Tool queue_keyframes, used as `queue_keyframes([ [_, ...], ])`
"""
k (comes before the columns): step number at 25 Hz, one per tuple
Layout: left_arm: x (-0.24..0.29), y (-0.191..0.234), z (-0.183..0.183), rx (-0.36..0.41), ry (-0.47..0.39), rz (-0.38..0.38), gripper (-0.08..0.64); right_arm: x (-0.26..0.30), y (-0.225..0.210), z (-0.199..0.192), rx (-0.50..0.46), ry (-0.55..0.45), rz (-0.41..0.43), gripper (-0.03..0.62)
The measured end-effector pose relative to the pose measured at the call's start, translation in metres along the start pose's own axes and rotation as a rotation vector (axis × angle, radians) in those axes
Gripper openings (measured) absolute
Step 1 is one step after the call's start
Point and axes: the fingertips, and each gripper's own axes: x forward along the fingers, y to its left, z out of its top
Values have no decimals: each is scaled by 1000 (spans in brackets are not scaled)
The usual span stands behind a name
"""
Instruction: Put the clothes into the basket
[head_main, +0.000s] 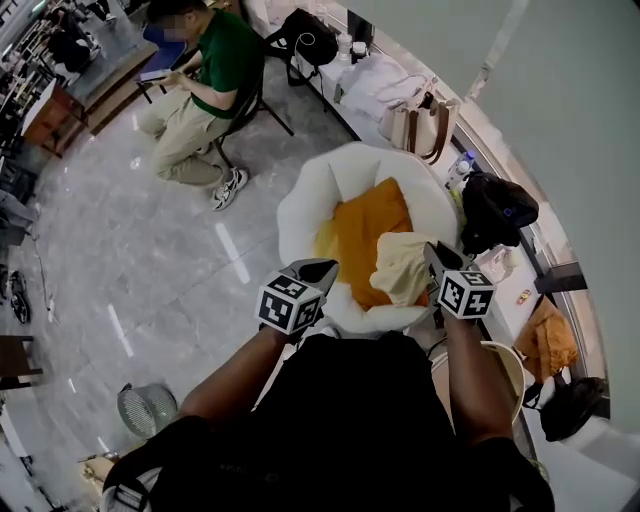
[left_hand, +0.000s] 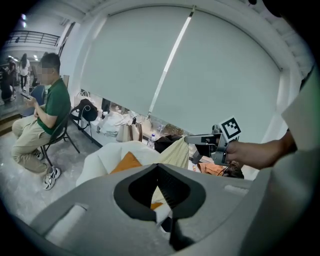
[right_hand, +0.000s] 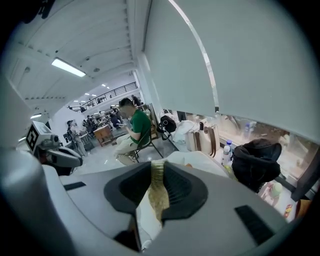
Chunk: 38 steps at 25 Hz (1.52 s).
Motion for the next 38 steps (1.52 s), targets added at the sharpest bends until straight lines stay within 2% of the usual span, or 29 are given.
queue_keyframes([
  [6, -18, -6, -3, 22, -15, -60, 2, -40, 40, 7, -28, -47, -13, 87],
  [11, -28, -5, -15, 28, 7, -96, 2, -66, 67, 2, -34, -90, -32, 87],
  [18, -41, -3, -17, 39, -18, -99, 2, -76, 97, -19, -39, -83, -17, 87],
  [22, -47, -5, -16, 37, -46, -84, 2, -77, 102, -14, -57, -86, -1, 87],
  [30, -63, -24, -27, 6, -69, -21, 1, -98, 126, -8, -107, -107, 94, 87],
  [35, -70, -60, -41, -11, -113, 18, 1, -125, 146, -39, -165, -72, 184, 87],
  [38, -76, -89, -61, -30, -108, 36, 2, -143, 153, -59, -181, -54, 236, 87],
])
